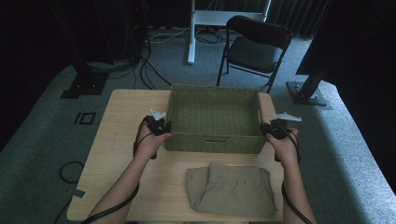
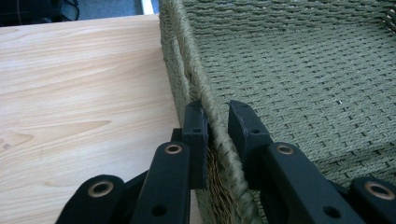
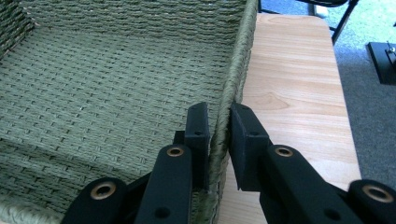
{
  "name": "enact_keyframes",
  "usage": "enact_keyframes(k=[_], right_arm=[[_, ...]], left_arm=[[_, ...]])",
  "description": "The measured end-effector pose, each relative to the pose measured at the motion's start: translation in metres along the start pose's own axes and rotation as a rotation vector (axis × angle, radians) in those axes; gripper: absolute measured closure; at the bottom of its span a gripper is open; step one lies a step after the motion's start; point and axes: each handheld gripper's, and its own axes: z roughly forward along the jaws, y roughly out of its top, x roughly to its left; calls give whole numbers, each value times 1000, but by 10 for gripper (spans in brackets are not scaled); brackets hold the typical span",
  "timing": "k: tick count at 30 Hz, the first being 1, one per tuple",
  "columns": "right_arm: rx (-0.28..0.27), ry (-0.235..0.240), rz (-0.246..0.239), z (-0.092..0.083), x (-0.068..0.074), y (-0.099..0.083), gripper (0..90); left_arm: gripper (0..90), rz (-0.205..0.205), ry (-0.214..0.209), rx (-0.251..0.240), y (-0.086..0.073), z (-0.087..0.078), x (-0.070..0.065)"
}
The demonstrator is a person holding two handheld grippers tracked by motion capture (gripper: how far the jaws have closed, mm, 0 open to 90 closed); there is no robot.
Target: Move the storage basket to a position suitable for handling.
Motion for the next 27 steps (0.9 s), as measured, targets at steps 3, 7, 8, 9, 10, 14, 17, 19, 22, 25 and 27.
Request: enact_keyframes(k=[3, 7, 8, 9, 10, 14, 17, 19, 22, 25, 27], right_arm=[[0, -7, 14, -2, -6, -1, 789], [-4, -19, 25, -4, -15, -2, 789], [-4, -20, 27, -4, -17, -2, 789], [-3, -20, 33, -4, -18, -2, 788], [-5, -19, 32, -5, -20, -3, 786], [-5, -29, 31, -6, -25, -3, 793], [-6, -25, 41, -7, -29, -4, 786], [-4, -20, 43, -7, -30, -5, 770], [9, -4, 30, -8, -28, -6, 666], [-1, 28, -3, -9, -27, -6, 533], [3, 48, -32, -8, -26, -5, 488]], left_arm=[[788, 1, -8, -2, 1, 2, -6], [782, 0, -21, -4, 2, 4, -14], [781, 2, -23, -4, 2, 4, -15], [780, 3, -25, -2, 2, 4, -17], [777, 7, -28, 0, 2, 5, -18], [773, 17, -34, 5, 3, 5, -24], [769, 17, -38, 1, 2, 6, -25], [748, 30, -51, 5, 3, 6, -25], [574, 53, -82, 3, 3, 7, -19], [488, 69, -93, 1, 3, 7, -17], [425, 80, -124, 2, 5, 6, -16]])
